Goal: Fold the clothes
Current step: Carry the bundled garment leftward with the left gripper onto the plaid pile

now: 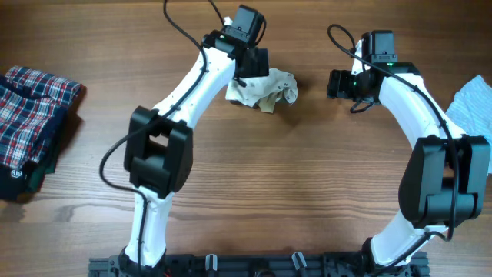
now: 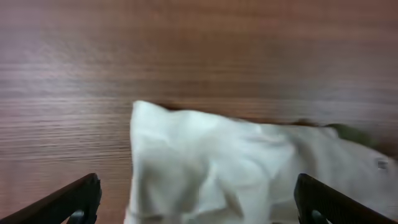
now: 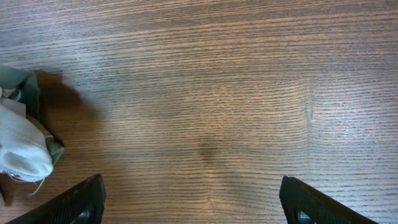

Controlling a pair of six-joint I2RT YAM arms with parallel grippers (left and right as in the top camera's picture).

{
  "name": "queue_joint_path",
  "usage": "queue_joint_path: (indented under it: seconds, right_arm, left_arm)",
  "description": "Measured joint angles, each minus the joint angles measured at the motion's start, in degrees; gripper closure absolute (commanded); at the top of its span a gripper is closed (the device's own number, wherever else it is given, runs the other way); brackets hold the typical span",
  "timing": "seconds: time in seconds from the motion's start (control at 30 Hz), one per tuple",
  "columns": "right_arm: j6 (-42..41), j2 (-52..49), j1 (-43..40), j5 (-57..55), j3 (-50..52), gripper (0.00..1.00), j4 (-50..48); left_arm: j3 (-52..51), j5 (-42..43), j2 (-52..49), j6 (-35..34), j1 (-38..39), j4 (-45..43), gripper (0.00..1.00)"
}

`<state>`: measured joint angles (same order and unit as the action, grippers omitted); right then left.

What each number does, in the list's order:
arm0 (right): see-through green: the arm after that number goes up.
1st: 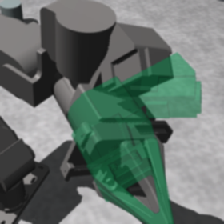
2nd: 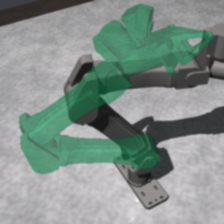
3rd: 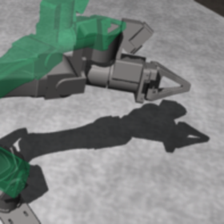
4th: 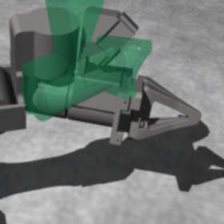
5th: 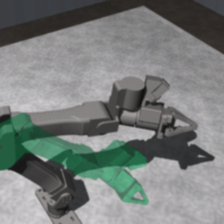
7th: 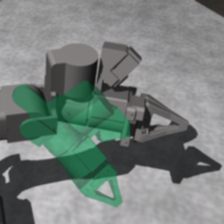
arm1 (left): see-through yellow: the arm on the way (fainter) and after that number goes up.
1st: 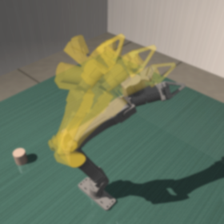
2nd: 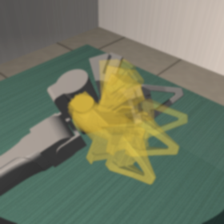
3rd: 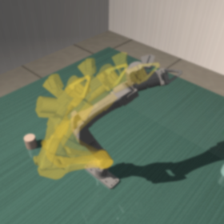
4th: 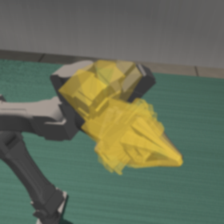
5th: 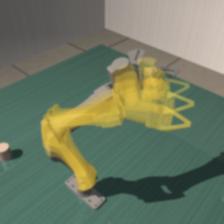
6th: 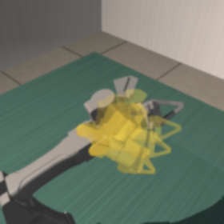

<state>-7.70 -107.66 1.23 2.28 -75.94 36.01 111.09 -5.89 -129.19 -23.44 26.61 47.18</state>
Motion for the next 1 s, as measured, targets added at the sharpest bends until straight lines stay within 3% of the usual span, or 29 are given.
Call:
queue_joint_path:
  seconds: [0.4,0.53,0.6,0.73,0.77,1.0]
  right_arm:
    - [0.00,0.00,0.00,0.02,0.00,0.10,0.61]
    - [0.00,0.00,0.00,0.00,0.00,0.10,0.66]
    - [0.00,0.00,0.00,0.02,0.00,0.10,0.66]
    - [0.00,0.00,0.00,0.00,0.00,0.10,0.68]
    - [0.00,0.00,0.00,0.00,0.00,0.11,0.68]
    - [4.59,0.00,0.07,9.53,0.00,0.14,-1.07]
  left_arm:
    - [0.28,3.85,-7.89,-3.06,-0.15,-0.85,0.03]
    - [0.74,9.38,-7.89,-3.13,-0.98,-0.72,0.24]
    - [0.85,13.60,-7.91,-3.32,-1.09,-0.17,0.43]
    - [0.90,17.55,-8.35,-2.78,-1.27,0.81,0.92]
    - [0.90,18.45,-8.44,-2.67,-1.51,0.79,0.96]
    - [0.90,20.98,-8.52,-1.88,-2.75,0.66,0.96]
